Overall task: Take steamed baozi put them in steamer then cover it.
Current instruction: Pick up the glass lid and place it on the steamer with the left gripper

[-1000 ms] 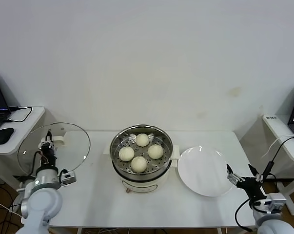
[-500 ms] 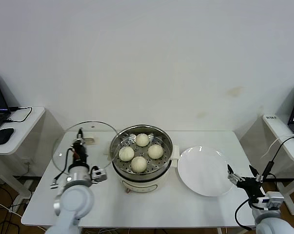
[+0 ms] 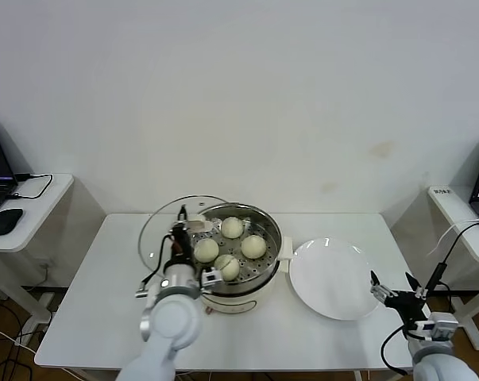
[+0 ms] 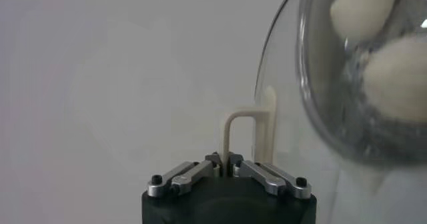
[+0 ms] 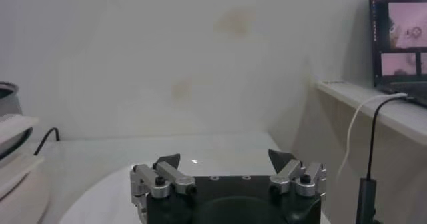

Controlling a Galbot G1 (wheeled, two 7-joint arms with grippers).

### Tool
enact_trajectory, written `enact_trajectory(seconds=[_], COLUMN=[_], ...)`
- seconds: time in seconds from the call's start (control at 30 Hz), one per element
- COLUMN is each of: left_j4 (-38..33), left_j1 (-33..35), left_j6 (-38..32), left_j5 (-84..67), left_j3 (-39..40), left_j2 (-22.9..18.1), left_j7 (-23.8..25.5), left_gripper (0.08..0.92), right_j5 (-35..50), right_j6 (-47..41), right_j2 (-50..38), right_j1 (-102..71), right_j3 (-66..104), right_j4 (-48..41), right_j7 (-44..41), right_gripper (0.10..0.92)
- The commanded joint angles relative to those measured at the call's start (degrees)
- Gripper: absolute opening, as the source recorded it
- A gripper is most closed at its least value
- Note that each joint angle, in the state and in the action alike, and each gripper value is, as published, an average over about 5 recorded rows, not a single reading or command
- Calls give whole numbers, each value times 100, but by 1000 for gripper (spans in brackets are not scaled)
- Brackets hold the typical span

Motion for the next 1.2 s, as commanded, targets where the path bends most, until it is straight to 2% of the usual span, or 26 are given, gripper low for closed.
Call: enact_trajectory(seconds=[0.03,0.37,0.77,1.2], left_j4=[656,1228,1235,1318], left_j1=[-608,-760,-672,-605], left_j6=[122,143,137,-50], left_j5=[135,129,134,324], left_j3=[792,851,788,727], left_j2=[-575,-749,-731,-599], left_j7=[77,34,42,-218], left_gripper=[134,134,134,134], right_j5=[-35,-30,-74,-100], right_j6=[-30,-29,-27,19], right_j2=[2,-51,-27,-17], right_j1=[38,122,232,193], right_j3=[18,2,-89,-78], right_j4=[-84,-237,-338,-338], right_j7=[0,-10,-20,-27], right_gripper=[823,823,823,823])
